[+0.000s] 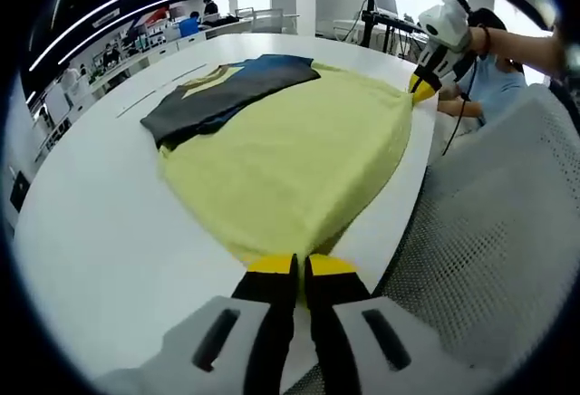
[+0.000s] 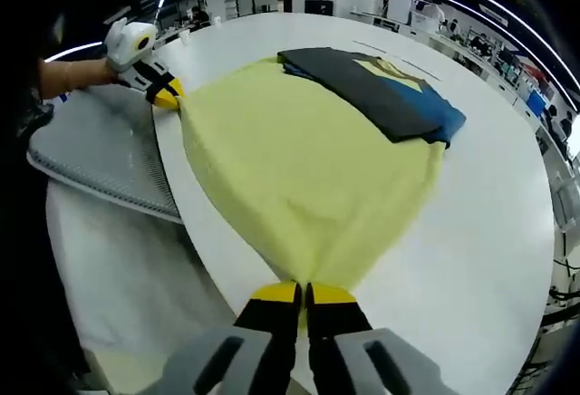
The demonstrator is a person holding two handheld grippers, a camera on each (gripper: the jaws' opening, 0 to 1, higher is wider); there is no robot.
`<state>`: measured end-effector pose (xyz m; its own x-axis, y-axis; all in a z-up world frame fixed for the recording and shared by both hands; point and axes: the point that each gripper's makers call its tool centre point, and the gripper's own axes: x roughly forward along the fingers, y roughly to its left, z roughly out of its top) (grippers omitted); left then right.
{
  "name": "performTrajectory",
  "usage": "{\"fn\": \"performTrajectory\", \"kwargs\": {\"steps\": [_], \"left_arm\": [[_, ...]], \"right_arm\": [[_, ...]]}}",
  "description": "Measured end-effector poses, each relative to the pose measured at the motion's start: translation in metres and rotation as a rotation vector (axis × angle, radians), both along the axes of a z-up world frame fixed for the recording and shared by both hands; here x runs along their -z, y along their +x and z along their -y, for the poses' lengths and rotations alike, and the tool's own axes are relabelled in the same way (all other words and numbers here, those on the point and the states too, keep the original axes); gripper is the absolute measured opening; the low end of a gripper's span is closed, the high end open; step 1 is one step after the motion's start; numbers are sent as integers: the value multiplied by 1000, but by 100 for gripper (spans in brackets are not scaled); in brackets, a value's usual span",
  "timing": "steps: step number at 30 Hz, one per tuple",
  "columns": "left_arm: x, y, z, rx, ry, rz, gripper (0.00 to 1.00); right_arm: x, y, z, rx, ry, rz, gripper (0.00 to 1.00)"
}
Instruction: Fold the garment on the visible template until the final outline fits inside the template.
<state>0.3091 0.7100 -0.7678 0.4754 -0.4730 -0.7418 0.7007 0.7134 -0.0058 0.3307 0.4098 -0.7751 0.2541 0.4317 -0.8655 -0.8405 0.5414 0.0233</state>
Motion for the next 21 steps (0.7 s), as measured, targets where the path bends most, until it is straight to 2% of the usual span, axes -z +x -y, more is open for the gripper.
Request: {"fn": "performTrajectory", "kwargs": {"steps": [12, 14, 21], "left_arm": [[-3, -23, -1, 32, 24, -63, 1], [-3, -30, -2, 5, 12, -106, 1], [-11, -46, 0, 26, 3, -144, 1]], "right_arm": [[-2, -26, -2, 24, 34, -79, 0], [-3, -32, -2, 23, 36, -97, 0], [-6, -50, -1, 3, 38, -145, 0]]}}
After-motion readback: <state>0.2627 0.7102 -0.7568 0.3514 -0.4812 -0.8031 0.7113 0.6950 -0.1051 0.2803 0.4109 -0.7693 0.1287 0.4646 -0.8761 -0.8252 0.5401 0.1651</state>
